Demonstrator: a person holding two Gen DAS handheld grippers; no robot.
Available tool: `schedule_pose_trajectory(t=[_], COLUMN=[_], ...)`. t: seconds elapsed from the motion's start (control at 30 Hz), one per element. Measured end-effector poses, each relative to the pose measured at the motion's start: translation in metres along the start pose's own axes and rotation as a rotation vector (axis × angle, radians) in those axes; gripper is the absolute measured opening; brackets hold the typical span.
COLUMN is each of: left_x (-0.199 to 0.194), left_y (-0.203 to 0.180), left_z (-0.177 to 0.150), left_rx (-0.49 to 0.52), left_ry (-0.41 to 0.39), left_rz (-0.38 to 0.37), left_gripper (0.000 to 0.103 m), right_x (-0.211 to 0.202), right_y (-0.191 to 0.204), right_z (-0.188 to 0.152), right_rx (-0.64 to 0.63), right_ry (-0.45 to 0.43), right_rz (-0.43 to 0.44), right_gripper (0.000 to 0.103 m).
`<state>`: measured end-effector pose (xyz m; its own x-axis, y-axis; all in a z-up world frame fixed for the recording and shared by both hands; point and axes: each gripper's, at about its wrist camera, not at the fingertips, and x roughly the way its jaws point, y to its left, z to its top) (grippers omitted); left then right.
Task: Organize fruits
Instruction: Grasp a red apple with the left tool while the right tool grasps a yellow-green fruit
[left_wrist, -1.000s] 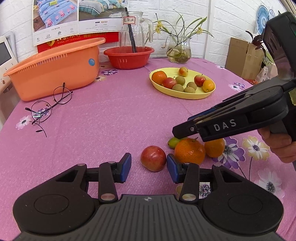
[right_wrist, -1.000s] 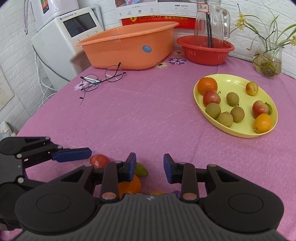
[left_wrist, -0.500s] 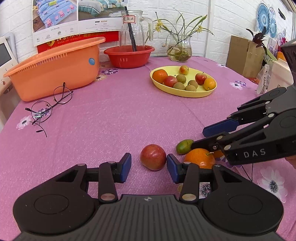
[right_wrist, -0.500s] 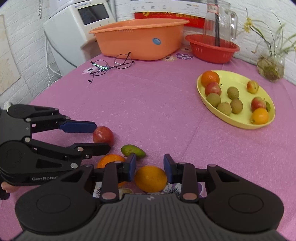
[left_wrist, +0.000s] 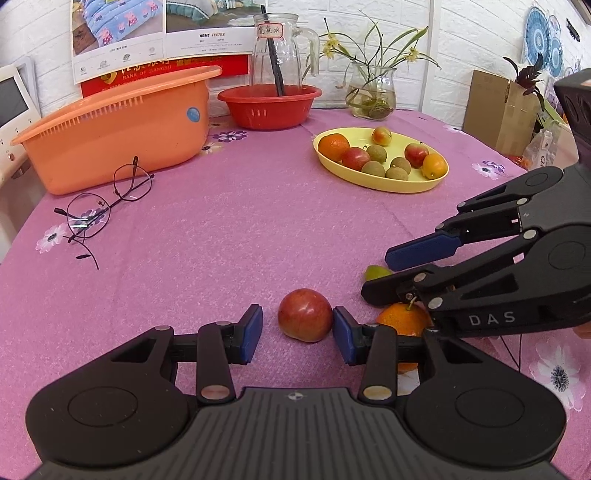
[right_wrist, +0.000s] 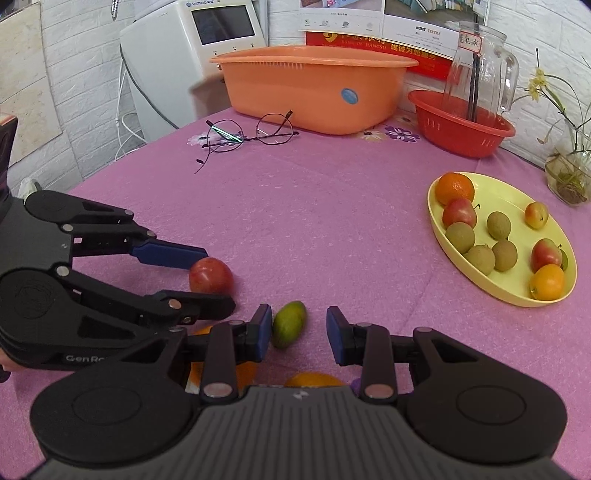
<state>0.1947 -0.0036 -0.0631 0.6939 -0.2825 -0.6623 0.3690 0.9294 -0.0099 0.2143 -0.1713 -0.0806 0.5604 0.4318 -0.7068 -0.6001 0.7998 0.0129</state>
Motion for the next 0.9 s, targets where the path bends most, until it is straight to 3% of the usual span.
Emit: schedule_pose_trajectory(t=[0.13, 0.23, 0.33, 0.9], left_x=[0.0, 0.001, 0.0, -0.01], left_y=[-0.001, -0.001, -0.002, -0.012], left_z=[-0.001, -0.002, -0.001, 0.013], left_rx=[0.002, 0.003, 0.002, 0.02], left_ry=[-0.006, -0.02, -0.022, -0.052], left_rz=[0.0, 0.003, -0.003, -0.004], left_gripper=[0.039, 0.038, 0.03, 0.03], right_x=[-0.002, -0.003, -0.004, -0.038], right_y=[0.0, 0.002, 0.002, -0.032], right_z=[-0.002, -0.004, -0.004, -0.006], right_rx=[0.009, 0.004, 0.02, 0.167], right_ry=[0.016, 0.013, 0.008, -0.087], right_rz=[-0.022, -0.025, -0.03, -0.13], right_gripper=[0.064, 0.064, 0.064, 0.064])
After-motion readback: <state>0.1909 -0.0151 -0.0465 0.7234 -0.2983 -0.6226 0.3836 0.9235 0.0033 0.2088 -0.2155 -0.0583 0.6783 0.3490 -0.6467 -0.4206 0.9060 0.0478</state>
